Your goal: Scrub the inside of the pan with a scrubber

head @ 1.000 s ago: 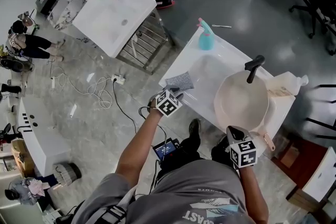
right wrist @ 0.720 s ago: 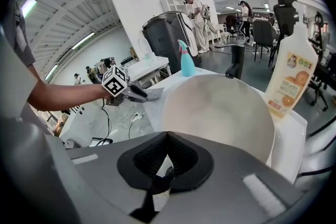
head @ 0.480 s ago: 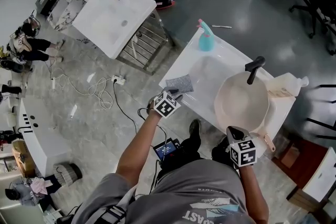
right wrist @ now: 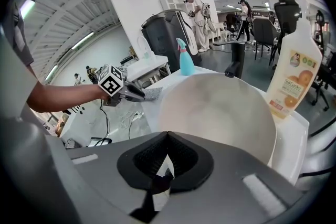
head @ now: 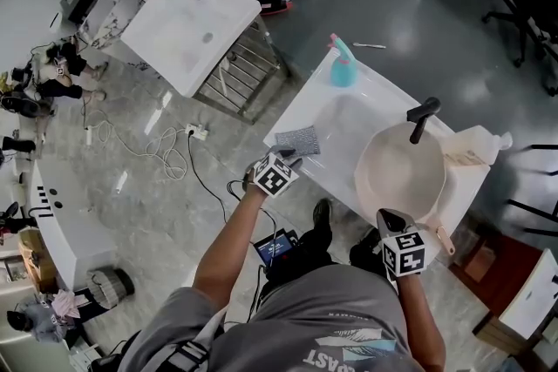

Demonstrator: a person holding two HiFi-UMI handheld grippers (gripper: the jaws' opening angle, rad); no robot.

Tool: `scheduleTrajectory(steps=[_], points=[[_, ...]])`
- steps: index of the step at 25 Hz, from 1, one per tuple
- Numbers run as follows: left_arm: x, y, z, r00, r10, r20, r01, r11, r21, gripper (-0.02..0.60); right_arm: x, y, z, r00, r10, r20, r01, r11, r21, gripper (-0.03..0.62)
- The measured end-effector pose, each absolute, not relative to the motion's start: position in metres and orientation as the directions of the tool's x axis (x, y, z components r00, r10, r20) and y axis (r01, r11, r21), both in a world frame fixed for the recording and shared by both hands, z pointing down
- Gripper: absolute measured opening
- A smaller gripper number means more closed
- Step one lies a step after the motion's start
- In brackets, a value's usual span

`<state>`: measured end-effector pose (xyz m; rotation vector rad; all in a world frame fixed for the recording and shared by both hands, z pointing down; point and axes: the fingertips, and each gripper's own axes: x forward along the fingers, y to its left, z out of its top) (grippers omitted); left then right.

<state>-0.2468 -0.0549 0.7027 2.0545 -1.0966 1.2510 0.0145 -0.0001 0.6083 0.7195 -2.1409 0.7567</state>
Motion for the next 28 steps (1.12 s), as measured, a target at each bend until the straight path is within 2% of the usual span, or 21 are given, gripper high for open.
scheduleTrajectory(steps=[28], points=[[-0.233, -0.058, 0.702, 0.247, -0.385, 0.889, -0.830, -0.558, -0.011, 0.109, 0.034, -0.001, 0.617, -0.551, -0.261, 0.793, -0.709, 0.647, -0.279, 0.002]])
